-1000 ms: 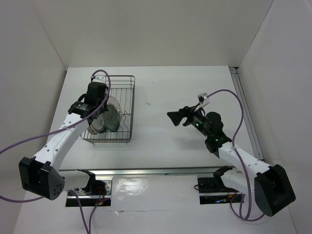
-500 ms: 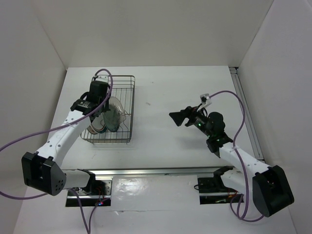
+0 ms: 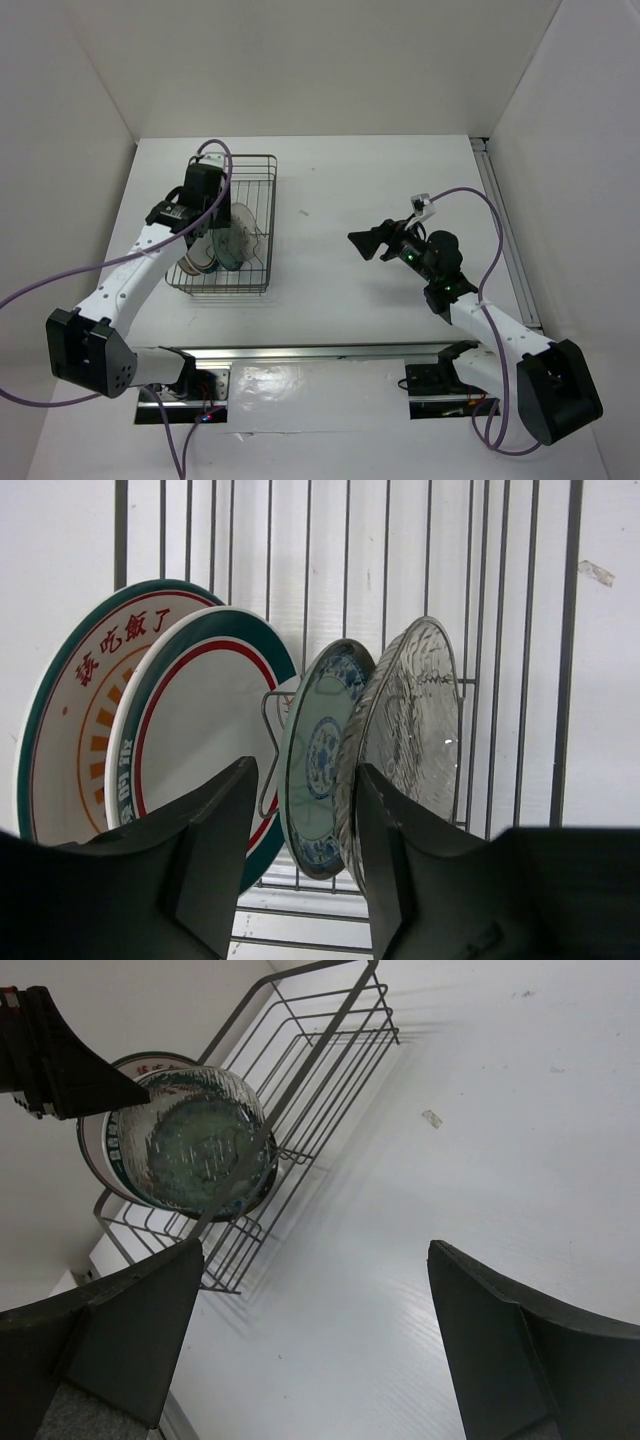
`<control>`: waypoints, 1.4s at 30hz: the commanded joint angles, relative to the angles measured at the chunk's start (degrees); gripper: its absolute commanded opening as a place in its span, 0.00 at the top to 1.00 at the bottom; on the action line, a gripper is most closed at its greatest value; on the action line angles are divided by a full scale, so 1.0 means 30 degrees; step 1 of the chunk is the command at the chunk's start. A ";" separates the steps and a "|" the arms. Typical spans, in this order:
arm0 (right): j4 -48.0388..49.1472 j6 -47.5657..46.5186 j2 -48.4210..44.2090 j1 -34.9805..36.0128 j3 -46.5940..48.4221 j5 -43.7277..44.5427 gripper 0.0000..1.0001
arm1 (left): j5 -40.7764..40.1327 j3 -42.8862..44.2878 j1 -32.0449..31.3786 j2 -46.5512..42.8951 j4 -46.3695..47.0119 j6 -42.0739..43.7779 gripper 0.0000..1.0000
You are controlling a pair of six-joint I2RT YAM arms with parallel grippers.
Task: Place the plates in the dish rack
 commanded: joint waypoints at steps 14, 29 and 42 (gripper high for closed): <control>-0.2080 -0.1564 -0.0187 -0.0128 0.1687 0.0992 0.00 | 0.2978 -0.0821 0.1040 -0.4283 0.2583 -0.1189 0.02; -1.8782 -0.4642 -0.2558 0.2187 1.2299 1.0601 0.00 | 0.4920 -0.2053 0.4970 -0.9790 0.1914 -0.2103 0.00; -2.3477 -0.5376 -0.5578 0.5349 1.4706 1.7373 0.00 | 0.4159 -0.5862 0.3917 -1.5890 0.0973 -0.2865 0.00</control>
